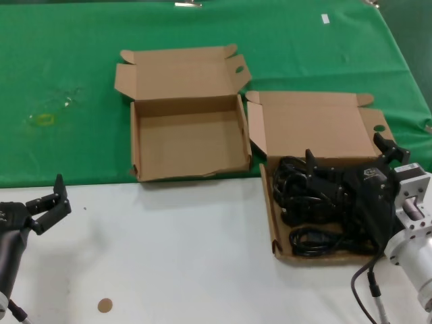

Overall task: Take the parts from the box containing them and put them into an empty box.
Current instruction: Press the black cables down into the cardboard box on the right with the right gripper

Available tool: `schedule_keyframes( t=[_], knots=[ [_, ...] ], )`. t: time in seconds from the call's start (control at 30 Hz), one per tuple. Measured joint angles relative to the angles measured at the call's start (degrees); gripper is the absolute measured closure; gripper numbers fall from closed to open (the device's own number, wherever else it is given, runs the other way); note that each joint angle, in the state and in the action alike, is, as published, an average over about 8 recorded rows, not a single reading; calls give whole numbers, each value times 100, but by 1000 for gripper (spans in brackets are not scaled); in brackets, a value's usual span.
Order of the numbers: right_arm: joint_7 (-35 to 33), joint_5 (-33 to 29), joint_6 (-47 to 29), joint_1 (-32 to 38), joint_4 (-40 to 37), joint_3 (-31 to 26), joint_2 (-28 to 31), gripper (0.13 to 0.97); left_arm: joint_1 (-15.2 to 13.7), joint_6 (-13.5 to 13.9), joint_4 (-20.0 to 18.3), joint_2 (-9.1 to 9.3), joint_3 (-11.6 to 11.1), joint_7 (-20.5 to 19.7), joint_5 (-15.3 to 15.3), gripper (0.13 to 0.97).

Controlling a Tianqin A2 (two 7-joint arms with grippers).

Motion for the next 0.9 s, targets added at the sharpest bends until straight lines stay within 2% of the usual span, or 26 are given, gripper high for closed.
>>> schedule_keyframes(
  t=[0.9],
  knots=[
    [0, 0, 0, 0, 0, 0, 0, 129, 0, 0, 0, 0, 0, 0, 0, 132]
  ],
)
